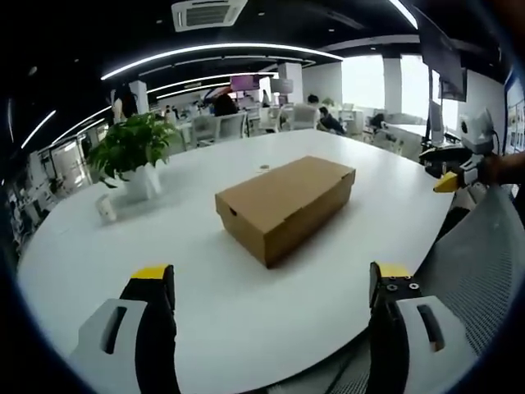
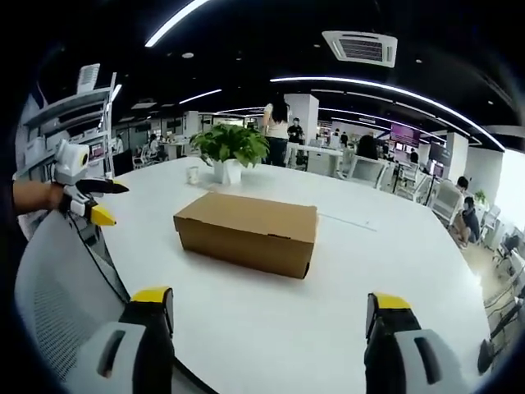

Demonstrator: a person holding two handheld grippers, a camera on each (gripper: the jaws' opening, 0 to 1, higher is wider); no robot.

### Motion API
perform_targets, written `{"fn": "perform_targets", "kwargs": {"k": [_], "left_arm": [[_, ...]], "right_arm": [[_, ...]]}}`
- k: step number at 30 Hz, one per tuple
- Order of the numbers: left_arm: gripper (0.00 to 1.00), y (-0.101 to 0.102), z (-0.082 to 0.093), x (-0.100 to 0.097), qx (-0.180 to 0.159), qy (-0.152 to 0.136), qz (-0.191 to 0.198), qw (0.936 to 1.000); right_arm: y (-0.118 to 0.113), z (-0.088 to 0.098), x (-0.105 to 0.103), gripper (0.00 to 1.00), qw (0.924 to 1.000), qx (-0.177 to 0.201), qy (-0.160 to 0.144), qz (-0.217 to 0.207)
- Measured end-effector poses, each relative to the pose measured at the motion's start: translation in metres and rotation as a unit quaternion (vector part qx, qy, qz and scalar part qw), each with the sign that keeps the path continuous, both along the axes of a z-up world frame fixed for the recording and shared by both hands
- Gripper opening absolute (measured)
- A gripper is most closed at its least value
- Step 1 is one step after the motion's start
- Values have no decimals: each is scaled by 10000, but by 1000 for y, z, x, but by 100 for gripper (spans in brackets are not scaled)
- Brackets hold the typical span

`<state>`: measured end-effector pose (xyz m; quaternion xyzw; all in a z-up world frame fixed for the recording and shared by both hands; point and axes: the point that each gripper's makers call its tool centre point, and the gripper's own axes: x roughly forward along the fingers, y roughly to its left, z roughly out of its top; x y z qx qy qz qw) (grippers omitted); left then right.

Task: Operate the shoe box by opening the lid, removing the specified soft item, and placing it in the target area until the item is outside and the box remains undamaged.

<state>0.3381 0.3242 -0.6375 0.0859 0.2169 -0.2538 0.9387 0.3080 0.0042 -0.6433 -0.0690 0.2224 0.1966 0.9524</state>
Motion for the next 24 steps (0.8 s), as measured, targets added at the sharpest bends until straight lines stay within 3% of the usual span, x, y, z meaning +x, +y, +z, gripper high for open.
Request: {"fn": "perform_targets", "kwargs": {"k": [24], "left_arm": [[94, -24, -4, 33, 17, 81, -62, 9999]], "right_arm": [[-8, -1, 39, 95, 9993, -169, -41, 326]]}}
